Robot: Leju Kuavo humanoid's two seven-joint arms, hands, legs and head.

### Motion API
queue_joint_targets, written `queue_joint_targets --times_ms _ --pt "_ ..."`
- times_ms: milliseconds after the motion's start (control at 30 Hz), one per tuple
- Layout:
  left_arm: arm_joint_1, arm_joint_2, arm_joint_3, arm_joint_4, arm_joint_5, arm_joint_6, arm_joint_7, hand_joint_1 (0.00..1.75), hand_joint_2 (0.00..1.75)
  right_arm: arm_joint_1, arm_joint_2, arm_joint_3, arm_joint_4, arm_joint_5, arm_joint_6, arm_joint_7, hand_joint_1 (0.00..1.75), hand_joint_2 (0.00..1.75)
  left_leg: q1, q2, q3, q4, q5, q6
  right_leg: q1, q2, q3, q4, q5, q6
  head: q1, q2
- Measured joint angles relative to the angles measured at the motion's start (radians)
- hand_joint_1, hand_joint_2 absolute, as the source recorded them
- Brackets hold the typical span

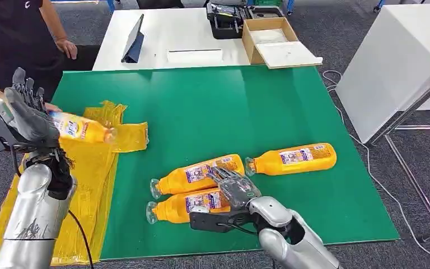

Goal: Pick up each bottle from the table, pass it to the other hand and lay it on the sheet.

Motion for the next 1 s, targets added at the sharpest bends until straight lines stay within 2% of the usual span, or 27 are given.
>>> queue_joint_targets --times_ms 567,1000 --pt "-0.017 0.000 0.029 0.077 0.040 0.004 -0.053 0.00 0.00 -0.115 -0.027 0.071 0.139 -0.037 0.027 -0.038 0.00 1.75 0.000 0.000 0.000 0.000 0.000 0.000 0.000 0.000 0.000 0.000 0.000 0.000 0.000 0.000" --pt "-0.018 0.013 0.056 0.118 0.084 -0.007 -0.093 0.00 0.00 -0.134 -0.064 0.119 0.135 -0.049 0.062 -0.053 0.00 1.75 0.000 0.001 0.003 0.000 0.000 0.000 0.000 0.000 0.002 0.000 0.002 -0.002 0.000 0.000"
